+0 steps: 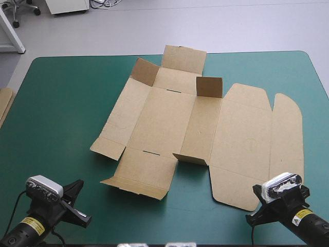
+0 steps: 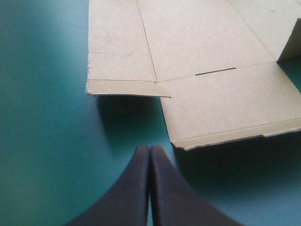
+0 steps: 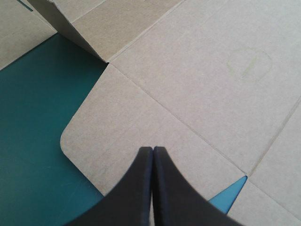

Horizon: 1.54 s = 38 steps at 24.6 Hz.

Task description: Fold the box

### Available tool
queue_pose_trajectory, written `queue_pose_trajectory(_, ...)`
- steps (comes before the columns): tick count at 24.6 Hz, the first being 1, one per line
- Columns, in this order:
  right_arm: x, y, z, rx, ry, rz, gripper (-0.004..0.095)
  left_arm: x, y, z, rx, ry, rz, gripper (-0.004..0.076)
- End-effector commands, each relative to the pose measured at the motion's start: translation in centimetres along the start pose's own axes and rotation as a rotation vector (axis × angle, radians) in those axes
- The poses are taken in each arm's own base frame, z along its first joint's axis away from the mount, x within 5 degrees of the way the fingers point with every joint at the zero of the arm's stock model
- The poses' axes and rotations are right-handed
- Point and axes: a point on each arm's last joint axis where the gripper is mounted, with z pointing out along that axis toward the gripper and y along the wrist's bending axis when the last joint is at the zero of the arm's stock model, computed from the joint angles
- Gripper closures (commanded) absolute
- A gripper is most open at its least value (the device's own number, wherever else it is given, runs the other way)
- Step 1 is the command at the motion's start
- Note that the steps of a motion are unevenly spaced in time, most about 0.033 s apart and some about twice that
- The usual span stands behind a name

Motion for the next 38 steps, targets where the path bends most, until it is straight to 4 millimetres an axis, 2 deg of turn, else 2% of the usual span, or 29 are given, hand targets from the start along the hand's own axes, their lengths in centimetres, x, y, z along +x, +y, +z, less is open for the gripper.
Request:
queue_pose_trajectory(1, -1.2, -0.2, -0.4, 0.02, -0.082, -0.007, 0.0928, -1.4, 0.1, -0.4, 0.003, -0.09, -0.009, 0.0734)
queue_pose_trajectory(11, -1.2, -0.2, -0.4, 0.02, -0.082, -0.007, 0.0928, -1.4, 0.1, -0.4, -0.002, -0.088, 0.0, 0.0731)
queue_pose_trajectory(15, -1.6, -0.2, -0.7, 0.027, -0.101, -0.017, 0.0924, -1.6, 0.1, -0.5, -0.003, -0.091, -0.003, 0.0691)
queue_pose_trajectory(19, -2.9, -0.4, -1.6, 0.059, -0.14, -0.045, 0.0902, -3.2, 0.6, -1.0, -0.04, -0.115, -0.028, 0.0567)
queue_pose_trajectory(20, -3.2, -0.5, -1.9, 0.069, -0.15, -0.047, 0.0889, -3.8, 0.9, -1.1, -0.06, -0.12, -0.024, 0.0509)
queue_pose_trajectory(21, -3.6, -0.5, -2.2, 0.076, -0.164, -0.047, 0.0863, -5.0, 1.4, -1.3, -0.105, -0.132, -0.017, 0.0388)
queue_pose_trajectory(23, -3.9, -0.5, -2.4, 0.081, -0.189, -0.05, 0.0835, -6.9, 2.2, -1.2, -0.179, -0.136, -0.06, 0.0256)
queue_pose_trajectory(24, -4.0, -0.5, -2.3, 0.081, -0.189, -0.049, 0.0826, -7.5, 2.5, -1.0, -0.204, -0.13, -0.069, 0.0251)
queue_pose_trajectory(28, -4.7, -0.8, -1.0, 0.078, -0.13, -0.042, 0.0724, -11.1, 3.3, 1.6, -0.26, 0.02, -0.052, 0.0252)
queue_pose_trajectory(29, -5.4, -0.9, -0.5, 0.077, -0.113, -0.041, 0.066, -12.1, 3.4, 3.0, -0.269, 0.077, -0.048, 0.0258)
queue_pose_trajectory(31, -6.6, -1.1, 0.1, 0.08, -0.113, -0.041, 0.0602, -13.9, 3.6, 5.0, -0.286, 0.114, -0.011, 0.027)
queue_pose_trajectory(35, -9.2, -1.6, 0.9, 0.102, -0.147, -0.051, 0.057, -16.9, 4.3, 7.8, -0.309, 0.133, 0.021, 0.0292)
queue_pose_trajectory(38, -10.7, -1.8, 1.8, 0.098, -0.124, -0.024, 0.057, -17.4, 6.9, 9.7, -0.367, 0.197, -0.047, 0.0298)
